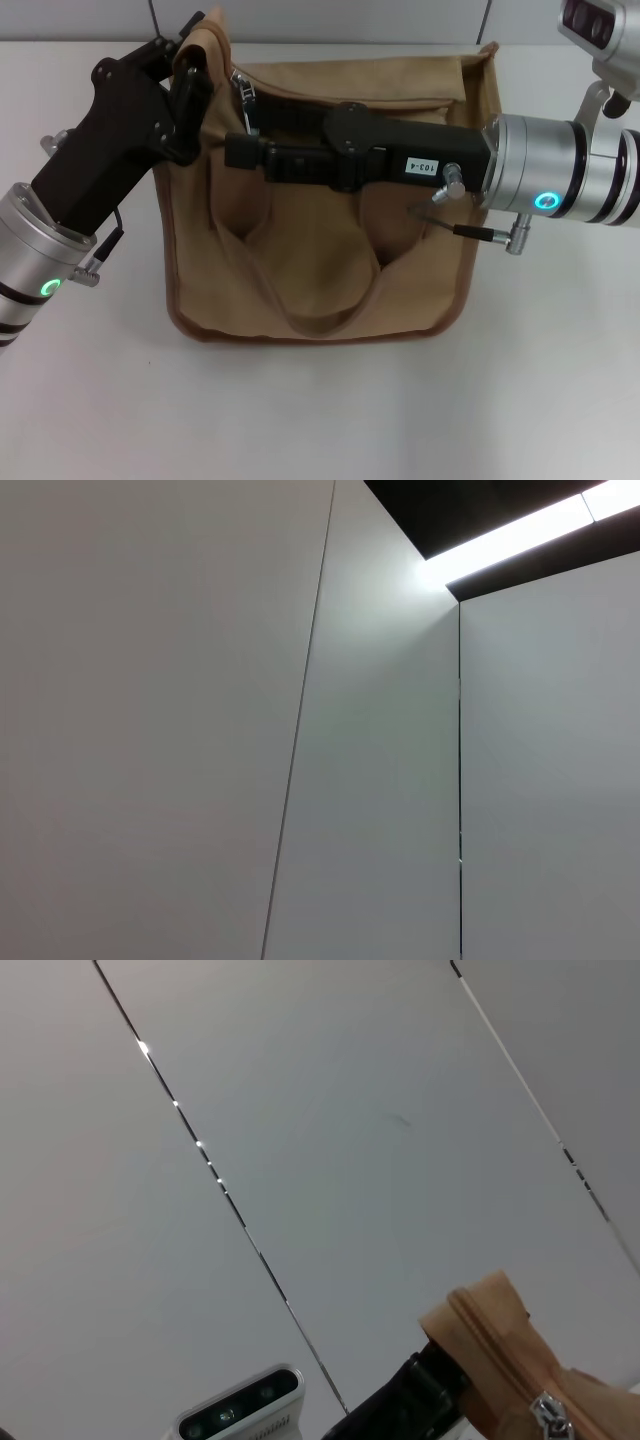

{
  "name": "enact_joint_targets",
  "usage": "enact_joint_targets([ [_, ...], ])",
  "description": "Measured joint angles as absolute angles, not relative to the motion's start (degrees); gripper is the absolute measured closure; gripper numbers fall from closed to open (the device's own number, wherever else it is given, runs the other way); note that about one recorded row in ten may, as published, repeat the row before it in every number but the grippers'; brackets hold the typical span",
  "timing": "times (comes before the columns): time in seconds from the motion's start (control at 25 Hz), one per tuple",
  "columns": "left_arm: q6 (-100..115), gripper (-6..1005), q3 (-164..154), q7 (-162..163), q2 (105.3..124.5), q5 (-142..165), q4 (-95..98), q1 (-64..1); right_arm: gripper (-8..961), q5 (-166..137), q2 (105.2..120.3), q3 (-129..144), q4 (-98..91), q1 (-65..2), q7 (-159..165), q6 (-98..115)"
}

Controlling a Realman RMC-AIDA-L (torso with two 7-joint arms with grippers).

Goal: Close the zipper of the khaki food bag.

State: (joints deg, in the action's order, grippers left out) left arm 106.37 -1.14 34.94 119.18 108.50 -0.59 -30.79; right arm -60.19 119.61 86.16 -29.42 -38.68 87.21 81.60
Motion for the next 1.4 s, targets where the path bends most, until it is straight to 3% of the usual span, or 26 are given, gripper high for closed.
enact_joint_targets([
  [0.4,106.33,975,-1.14,34.89,119.18,108.37,-0.69,-30.90,143,-60.32,119.62,86.21,-29.46,-39.39,86.89,79.64],
  [0.6,106.47,975,-1.14,34.89,119.18,108.36,-0.78,-30.94,248,-60.54,119.62,86.22,-29.47,-39.39,84.67,79.41],
  [0.84,106.66,975,-1.14,34.89,119.18,108.46,-0.86,-30.94,487,-60.58,119.62,86.22,-29.28,-39.57,84.64,78.83],
  [0.88,106.72,975,-1.14,34.89,119.18,108.54,-0.93,-30.95,732,-60.48,119.62,86.22,-29.07,-39.88,84.64,78.77],
  [1.16,106.76,973,-1.31,34.88,119.18,108.63,-1.41,-31.05,930,-60.61,119.62,86.22,-28.68,-40.72,84.63,78.77],
  [1.4,106.60,974,-1.18,34.88,119.18,108.71,-1.44,-31.10,940,-60.67,119.62,86.22,-28.65,-40.48,84.24,78.97],
])
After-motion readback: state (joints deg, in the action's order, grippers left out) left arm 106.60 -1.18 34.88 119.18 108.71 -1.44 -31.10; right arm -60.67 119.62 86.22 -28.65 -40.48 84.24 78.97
